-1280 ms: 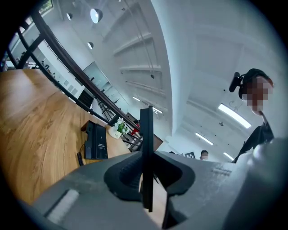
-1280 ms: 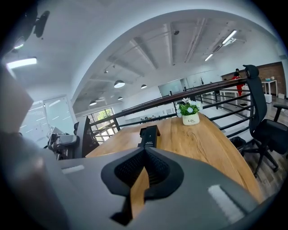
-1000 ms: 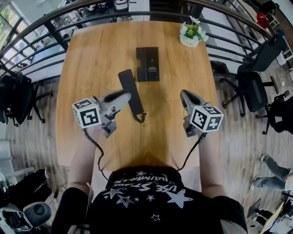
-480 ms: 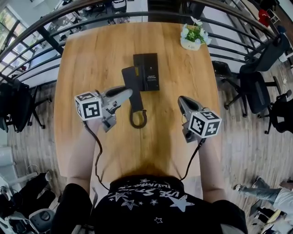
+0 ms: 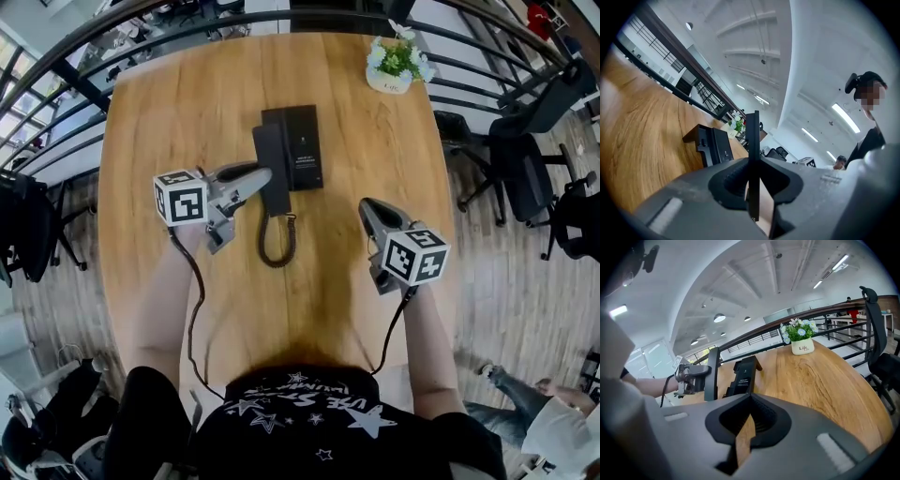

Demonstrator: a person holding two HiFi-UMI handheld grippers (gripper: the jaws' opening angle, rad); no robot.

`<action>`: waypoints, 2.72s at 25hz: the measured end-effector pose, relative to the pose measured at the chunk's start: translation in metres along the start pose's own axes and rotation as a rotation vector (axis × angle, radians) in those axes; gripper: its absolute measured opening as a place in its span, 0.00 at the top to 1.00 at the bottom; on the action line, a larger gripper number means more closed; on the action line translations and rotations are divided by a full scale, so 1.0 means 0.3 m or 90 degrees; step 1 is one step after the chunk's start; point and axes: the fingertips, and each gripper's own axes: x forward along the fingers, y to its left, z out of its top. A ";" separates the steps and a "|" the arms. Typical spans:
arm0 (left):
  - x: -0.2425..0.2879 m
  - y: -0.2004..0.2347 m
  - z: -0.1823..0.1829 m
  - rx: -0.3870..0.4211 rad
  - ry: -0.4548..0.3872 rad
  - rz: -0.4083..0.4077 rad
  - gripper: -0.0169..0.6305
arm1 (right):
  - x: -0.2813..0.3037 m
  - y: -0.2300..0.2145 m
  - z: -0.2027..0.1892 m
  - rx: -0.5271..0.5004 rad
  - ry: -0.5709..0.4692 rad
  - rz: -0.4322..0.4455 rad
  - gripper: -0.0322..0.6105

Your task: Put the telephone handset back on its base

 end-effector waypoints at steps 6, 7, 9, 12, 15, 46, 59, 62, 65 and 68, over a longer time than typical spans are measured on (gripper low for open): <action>0.037 0.065 0.020 0.007 0.029 -0.020 0.86 | 0.036 -0.017 -0.019 0.009 0.012 -0.007 0.95; 0.040 0.072 0.023 0.013 0.031 -0.025 0.86 | 0.040 -0.018 -0.020 0.010 0.013 -0.006 0.95; 0.045 0.084 0.029 0.018 0.029 -0.032 0.86 | 0.048 -0.018 -0.027 0.011 0.017 -0.005 0.95; 0.055 0.110 0.034 0.018 0.025 -0.038 0.86 | 0.058 -0.025 -0.038 0.015 0.022 -0.006 0.95; 0.066 0.140 0.030 0.008 0.023 -0.040 0.86 | 0.067 -0.036 -0.047 0.023 0.024 -0.008 0.95; 0.129 0.332 -0.012 -0.038 0.086 0.035 0.82 | 0.142 -0.065 -0.078 0.054 0.034 0.003 0.95; 0.120 0.347 0.004 -0.034 0.089 0.094 0.65 | 0.122 -0.031 -0.062 0.045 0.026 0.009 0.95; 0.105 0.325 0.014 -0.034 0.084 0.106 0.59 | 0.099 -0.016 -0.048 0.040 0.020 0.007 0.95; 0.073 0.271 0.037 -0.036 0.062 0.104 0.59 | 0.070 0.013 -0.022 0.033 0.009 0.007 0.95; 0.044 0.192 0.045 -0.032 0.044 0.093 0.59 | 0.034 0.047 0.009 0.025 -0.007 0.010 0.95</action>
